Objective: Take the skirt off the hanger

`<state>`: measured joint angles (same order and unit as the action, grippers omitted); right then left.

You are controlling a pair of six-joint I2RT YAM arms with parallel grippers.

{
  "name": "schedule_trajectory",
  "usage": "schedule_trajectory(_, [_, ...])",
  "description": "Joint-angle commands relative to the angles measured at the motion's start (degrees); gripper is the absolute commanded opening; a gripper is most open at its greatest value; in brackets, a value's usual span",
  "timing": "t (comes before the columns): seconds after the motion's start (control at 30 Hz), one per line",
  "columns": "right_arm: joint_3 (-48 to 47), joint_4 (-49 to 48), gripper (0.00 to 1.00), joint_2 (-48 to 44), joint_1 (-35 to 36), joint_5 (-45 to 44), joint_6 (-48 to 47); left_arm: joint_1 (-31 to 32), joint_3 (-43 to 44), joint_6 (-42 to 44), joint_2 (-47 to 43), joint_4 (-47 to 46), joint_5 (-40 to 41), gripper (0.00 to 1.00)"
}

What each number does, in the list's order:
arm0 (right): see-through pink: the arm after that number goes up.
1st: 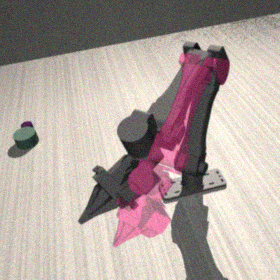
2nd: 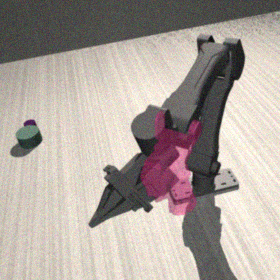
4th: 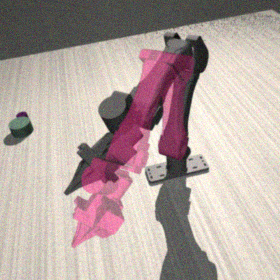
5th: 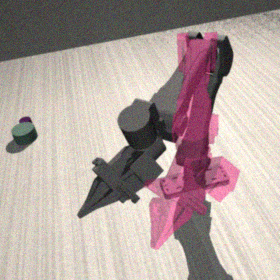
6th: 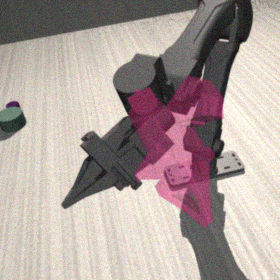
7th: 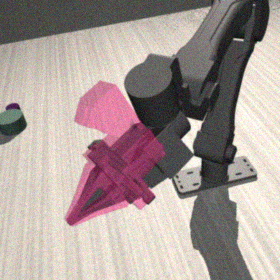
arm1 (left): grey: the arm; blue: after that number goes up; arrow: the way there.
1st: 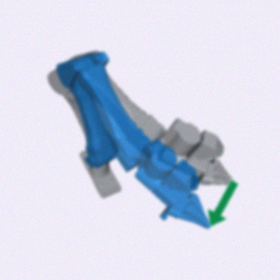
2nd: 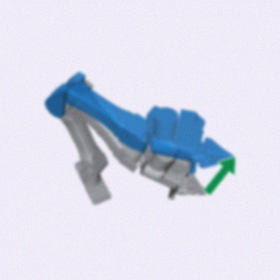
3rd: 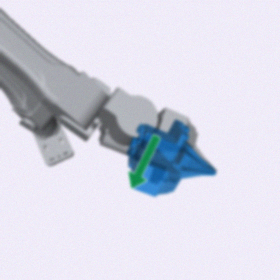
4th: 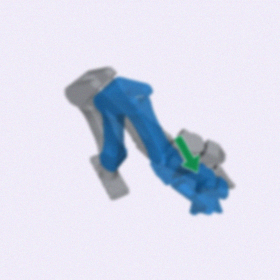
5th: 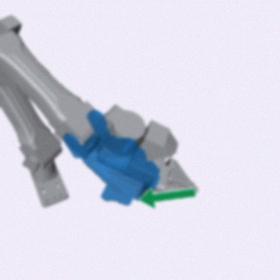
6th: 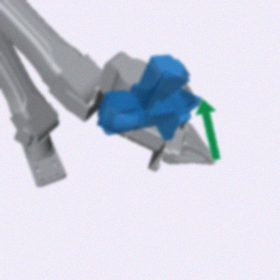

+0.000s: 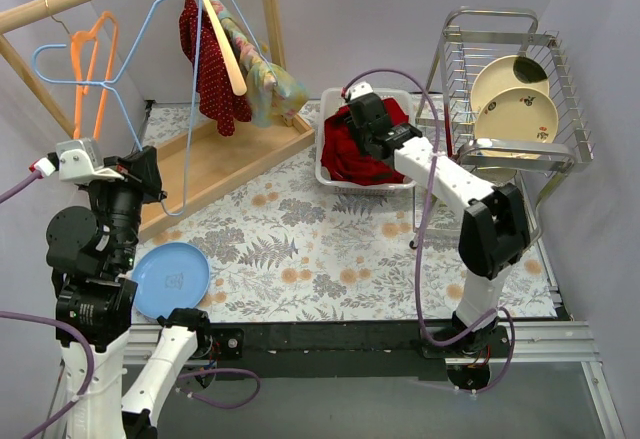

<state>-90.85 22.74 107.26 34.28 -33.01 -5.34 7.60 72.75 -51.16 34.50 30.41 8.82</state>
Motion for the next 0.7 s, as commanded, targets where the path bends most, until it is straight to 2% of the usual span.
schedule_trajectory(0.0, [-5.7, 6.3, 0.57, -7.0, 0.4, 6.9, 4.8, -0.3, 1.1, 1.4, 1.4, 1.8, 2.8, 0.0])
schedule_trajectory(0.13, [-9.9, 5.9, 0.57, -8.0, 0.5, 11.7, 6.6, -0.3, 0.5, 2.2, 2.1, 2.6, 4.5, 0.0])
schedule_trajectory(0.27, [-11.5, -1.2, 0.41, -6.2, 0.5, 14.4, 7.4, -0.3, 0.0, 3.4, 2.1, 2.2, 6.8, 0.0])
schedule_trajectory(0.43, [-14.1, -2.8, 0.33, -2.1, 0.5, 16.7, 11.0, -0.3, 0.7, 5.7, 5.1, 2.8, 10.7, 0.0])
schedule_trajectory(0.57, [-5.2, -7.9, 0.33, -6.3, 0.6, 20.8, 13.0, -0.3, 1.0, 9.3, 8.2, 2.1, 14.2, 0.0])
schedule_trajectory(0.67, [-0.1, -11.9, 0.37, -11.3, 0.6, 21.1, 12.9, 0.0, 1.1, 15.1, 10.0, 1.8, 18.1, 0.0])
